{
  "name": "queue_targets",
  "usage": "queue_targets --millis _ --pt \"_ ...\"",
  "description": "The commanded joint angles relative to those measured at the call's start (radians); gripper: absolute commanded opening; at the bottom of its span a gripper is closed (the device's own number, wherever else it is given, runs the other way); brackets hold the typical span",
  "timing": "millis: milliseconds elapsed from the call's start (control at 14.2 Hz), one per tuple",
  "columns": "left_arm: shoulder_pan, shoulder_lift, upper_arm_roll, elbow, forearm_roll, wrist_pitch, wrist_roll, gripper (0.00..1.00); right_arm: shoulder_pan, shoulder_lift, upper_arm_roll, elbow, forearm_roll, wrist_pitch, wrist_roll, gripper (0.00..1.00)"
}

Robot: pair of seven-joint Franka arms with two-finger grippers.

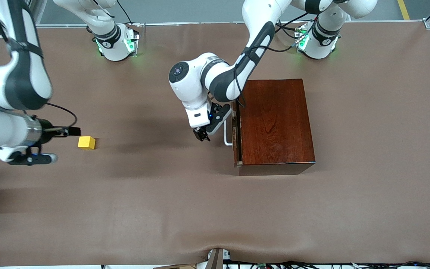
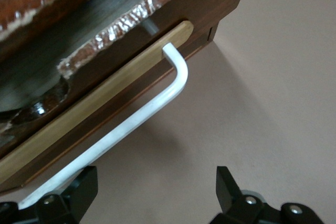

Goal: Open drawer, take yellow block, close drawer
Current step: 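Push the drawer shut with the left gripper while the right gripper withdraws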

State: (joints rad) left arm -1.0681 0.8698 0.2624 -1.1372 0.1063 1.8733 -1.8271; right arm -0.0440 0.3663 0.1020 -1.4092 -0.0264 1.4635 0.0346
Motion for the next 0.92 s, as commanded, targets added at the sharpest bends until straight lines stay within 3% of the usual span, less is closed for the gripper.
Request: queue_targets --millis 0,141,282,564,847 --pt "0.004 -0.017 0.008 -0.015 0.024 -0.026 0.023 1.0 0.002 0.057 0.027 0.113 -0.013 -0.069 0.004 1.0" --pt "0.007 -0.018 0.008 -0.021 0.026 -0.031 0.023 1.0 0.003 0.028 0.041 0.188 0.0 -0.107 -0.002 1.0" --pt "0.01 -0.026 0.008 -0.027 0.026 -0.034 0.023 1.0 0.027 0.022 0.024 0.26 0.069 -0.124 -0.002 1.0" --pt "0.028 -0.032 0.008 -0.027 0.027 -0.074 0.026 1.0 0.03 0.002 0.002 0.309 0.042 -0.189 -0.001 1.0" --pt "0.031 -0.032 0.006 -0.024 0.02 -0.077 0.037 1.0 0.038 -0.096 -0.018 0.256 0.043 -0.223 0.014 1.0"
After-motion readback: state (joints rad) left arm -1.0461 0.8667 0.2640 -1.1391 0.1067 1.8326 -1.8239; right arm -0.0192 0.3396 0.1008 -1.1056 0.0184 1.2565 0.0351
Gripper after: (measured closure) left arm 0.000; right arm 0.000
